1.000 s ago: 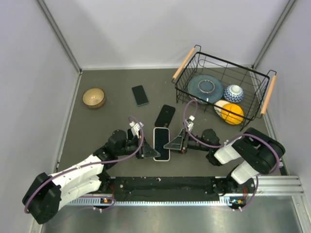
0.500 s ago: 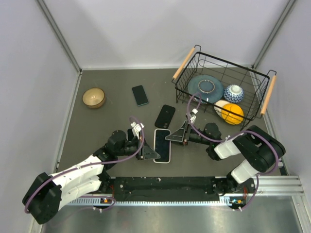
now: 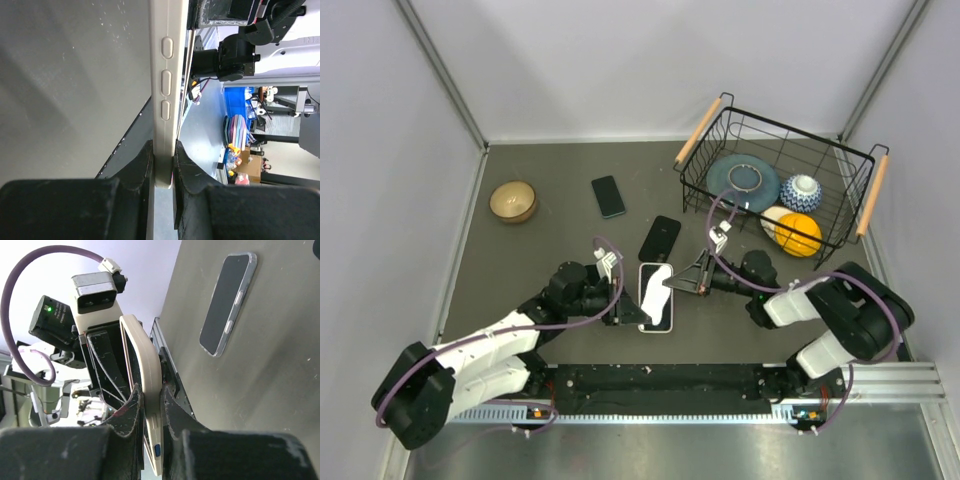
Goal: Put the phone into the phone case
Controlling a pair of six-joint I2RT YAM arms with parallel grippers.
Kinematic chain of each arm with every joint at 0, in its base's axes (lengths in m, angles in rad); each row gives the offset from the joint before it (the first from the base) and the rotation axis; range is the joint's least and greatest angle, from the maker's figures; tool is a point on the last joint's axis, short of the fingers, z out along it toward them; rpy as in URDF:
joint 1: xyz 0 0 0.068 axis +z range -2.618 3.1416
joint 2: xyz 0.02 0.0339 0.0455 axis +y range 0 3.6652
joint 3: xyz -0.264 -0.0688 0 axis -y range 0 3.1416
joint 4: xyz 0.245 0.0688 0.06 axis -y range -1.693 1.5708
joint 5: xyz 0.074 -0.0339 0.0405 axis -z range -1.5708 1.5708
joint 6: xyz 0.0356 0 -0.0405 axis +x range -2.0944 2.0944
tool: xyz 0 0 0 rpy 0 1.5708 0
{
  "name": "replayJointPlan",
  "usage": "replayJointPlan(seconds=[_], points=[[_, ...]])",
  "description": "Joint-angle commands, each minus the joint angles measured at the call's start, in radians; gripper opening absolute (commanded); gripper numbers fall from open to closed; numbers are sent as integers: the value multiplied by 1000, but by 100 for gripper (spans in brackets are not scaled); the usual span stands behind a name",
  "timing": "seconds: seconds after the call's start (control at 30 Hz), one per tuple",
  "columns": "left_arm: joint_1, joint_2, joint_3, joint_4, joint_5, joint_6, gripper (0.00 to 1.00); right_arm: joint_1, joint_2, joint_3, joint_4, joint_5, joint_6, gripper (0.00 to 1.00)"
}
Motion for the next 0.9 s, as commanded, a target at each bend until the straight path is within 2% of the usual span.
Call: replayJointPlan(seconds=[0.0, 0.07, 0.1, 0.13, 0.23, 0.57, 0.63, 0.8, 0.87], points=[[-2, 32, 25, -101, -58, 62, 0, -4, -144, 72, -58, 25, -119, 0], [-2, 28, 21, -81, -50, 56, 0, -2, -205, 100, -199, 22, -177, 2], [-2, 21, 10, -63, -44, 47, 0, -4, -224, 104, -229, 16, -193, 7], [-2, 21, 4, -12, -12, 40, 0, -4, -256, 106, -250, 16, -199, 18], [-3, 21, -25, 123, 66, 8, 0, -4, -298, 115, -247, -4, -204, 31], [-2, 9, -44, 161, 93, -1, 0, -5, -335, 166, -310, 23, -227, 32], [-3, 11, -50, 169, 103, -3, 0, -5, -336, 170, -301, 39, -234, 38], [-2, 11, -61, 204, 131, -12, 0, -7, -336, 199, -323, 47, -251, 41], [-3, 11, -62, 211, 133, -15, 0, -7, -331, 206, -322, 37, -250, 36]])
